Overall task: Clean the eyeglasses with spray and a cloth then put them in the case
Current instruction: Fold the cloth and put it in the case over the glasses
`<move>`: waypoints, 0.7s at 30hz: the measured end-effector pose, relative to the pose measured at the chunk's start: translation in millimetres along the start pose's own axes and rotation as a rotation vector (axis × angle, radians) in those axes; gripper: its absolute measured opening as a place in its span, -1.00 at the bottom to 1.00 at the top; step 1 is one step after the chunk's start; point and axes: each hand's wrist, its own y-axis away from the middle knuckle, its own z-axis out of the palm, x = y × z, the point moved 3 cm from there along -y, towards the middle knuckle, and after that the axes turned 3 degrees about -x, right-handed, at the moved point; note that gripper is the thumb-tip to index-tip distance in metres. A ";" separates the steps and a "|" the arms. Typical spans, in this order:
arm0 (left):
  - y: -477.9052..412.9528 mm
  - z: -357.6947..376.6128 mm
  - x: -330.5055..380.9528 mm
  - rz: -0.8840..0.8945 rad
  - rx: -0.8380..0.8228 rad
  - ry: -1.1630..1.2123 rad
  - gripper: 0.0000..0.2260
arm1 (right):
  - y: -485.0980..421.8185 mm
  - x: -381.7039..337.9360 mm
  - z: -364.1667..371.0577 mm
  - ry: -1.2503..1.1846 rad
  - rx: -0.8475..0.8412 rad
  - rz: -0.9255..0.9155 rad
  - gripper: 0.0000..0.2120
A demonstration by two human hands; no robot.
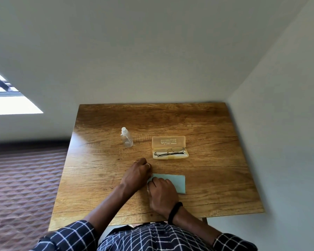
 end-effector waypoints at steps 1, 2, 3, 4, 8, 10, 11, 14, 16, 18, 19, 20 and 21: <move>-0.6 0.0 0.5 0.000 -0.011 -0.013 -0.83 | 0.3 -0.6 -0.4 -0.005 0.000 0.006 -0.89; -1.5 -0.4 1.1 -0.006 -0.020 -0.023 -0.81 | 0.2 -1.0 0.0 -0.009 0.004 0.008 -0.91; -2.8 -0.8 2.3 -0.013 -0.025 -0.027 -0.80 | 0.3 -1.2 0.2 -0.017 0.007 0.011 -0.94; -3.9 -0.9 3.4 -0.022 -0.031 -0.024 -0.79 | 0.9 -1.2 0.1 -0.028 0.010 0.017 -0.95; -7.1 -4.0 10.7 -0.101 -0.104 0.015 -0.84 | 7.2 1.7 -4.1 -0.133 0.061 0.095 -0.82; -8.7 -7.0 15.1 -0.174 -0.137 0.057 -0.88 | 13.7 4.9 -9.1 -0.242 0.086 0.182 -0.86; -10.0 -8.0 17.7 -0.210 -0.146 0.074 -0.88 | 17.6 7.1 -11.5 -0.309 0.097 0.243 -0.88; -15.2 -9.8 29.7 -0.263 -0.142 0.124 -0.93 | 31.0 19.0 -16.1 -0.517 0.154 0.455 -0.92; -21.2 -9.6 41.7 -0.250 -0.119 0.126 -0.93 | 41.2 30.3 -17.0 -0.640 0.209 0.585 -0.93; -27.7 -8.7 54.3 -0.232 -0.110 0.126 -0.91 | 50.6 42.8 -15.5 -0.748 0.254 0.682 -0.95; -31.3 -7.8 61.0 -0.226 -0.116 0.130 -0.92 | 55.2 49.1 -14.8 -0.792 0.269 0.718 -0.94; -35.2 -7.2 68.2 -0.225 -0.129 0.129 -0.92 | 59.7 55.2 -14.5 -0.823 0.280 0.747 -0.94; -39.3 -5.4 74.7 -0.226 -0.143 0.124 -0.93 | 63.5 60.3 -14.5 -0.840 0.284 0.771 -0.92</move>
